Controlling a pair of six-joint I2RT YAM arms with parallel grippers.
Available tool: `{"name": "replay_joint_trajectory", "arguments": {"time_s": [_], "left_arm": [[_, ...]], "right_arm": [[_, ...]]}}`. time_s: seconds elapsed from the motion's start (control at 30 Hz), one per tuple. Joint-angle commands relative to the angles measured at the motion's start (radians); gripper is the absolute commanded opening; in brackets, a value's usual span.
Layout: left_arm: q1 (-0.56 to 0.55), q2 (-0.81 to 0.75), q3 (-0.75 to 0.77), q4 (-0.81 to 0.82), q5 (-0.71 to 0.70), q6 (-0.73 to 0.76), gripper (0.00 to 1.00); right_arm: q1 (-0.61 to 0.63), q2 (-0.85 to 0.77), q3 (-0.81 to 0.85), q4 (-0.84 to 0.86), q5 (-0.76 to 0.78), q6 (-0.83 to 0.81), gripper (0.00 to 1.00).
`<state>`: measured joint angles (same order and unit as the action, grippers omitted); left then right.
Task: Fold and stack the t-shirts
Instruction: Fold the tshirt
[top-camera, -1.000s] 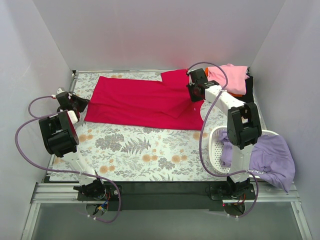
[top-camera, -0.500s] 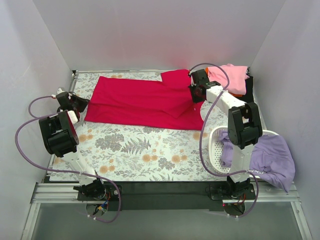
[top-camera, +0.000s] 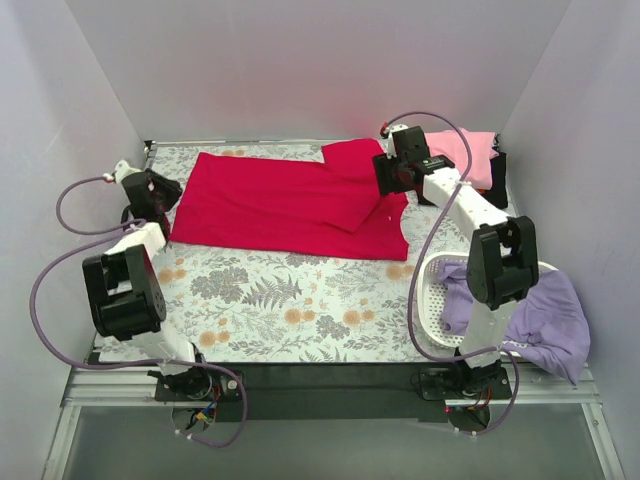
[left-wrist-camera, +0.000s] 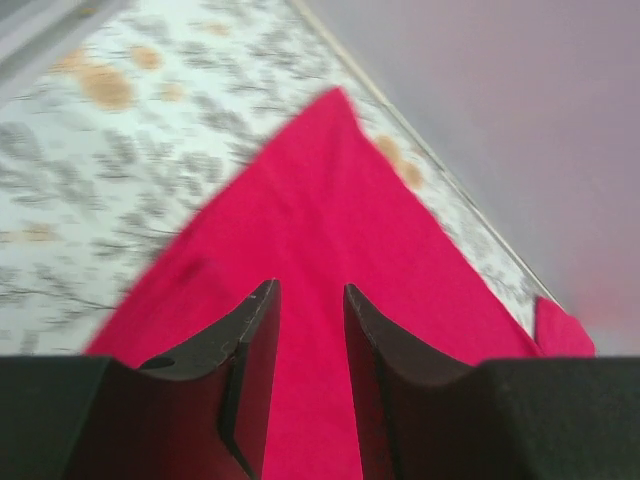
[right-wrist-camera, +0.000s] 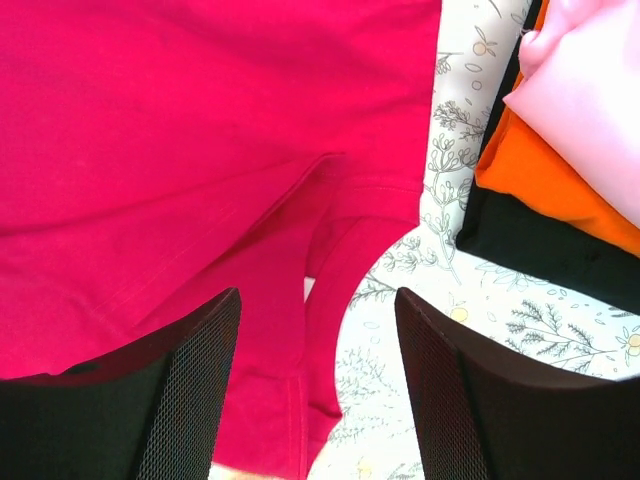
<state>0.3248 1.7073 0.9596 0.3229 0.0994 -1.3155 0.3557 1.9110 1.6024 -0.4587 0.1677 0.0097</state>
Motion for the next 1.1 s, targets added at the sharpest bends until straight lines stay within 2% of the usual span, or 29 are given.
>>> {"name": "replay_joint_trajectory", "arguments": {"time_s": [0.0,0.1,0.17,0.37,0.63,1.07], "left_arm": [[-0.151,-0.133,-0.025,0.011,-0.153,0.087,0.31],[-0.298,-0.155,-0.035,0.012,-0.181,0.105,0.31],[-0.410,-0.146,-0.036,0.013,-0.200,0.111,0.31],[-0.592,-0.060,-0.041,0.047,-0.204,0.111,0.31],[-0.676,0.077,-0.022,0.084,-0.181,0.087,0.30],[-0.730,0.114,-0.084,0.111,-0.198,0.076,0.30]], "right_arm": [[0.029,-0.116,-0.070,0.063,-0.092,-0.008,0.57],[0.080,-0.147,-0.176,0.130,-0.160,-0.007,0.57],[0.095,-0.145,-0.220,0.172,-0.258,0.006,0.56],[0.129,-0.078,-0.245,0.207,-0.358,0.041,0.52],[0.147,-0.010,-0.237,0.226,-0.349,0.044,0.50],[0.147,0.083,-0.184,0.224,-0.330,0.029,0.42]]}}
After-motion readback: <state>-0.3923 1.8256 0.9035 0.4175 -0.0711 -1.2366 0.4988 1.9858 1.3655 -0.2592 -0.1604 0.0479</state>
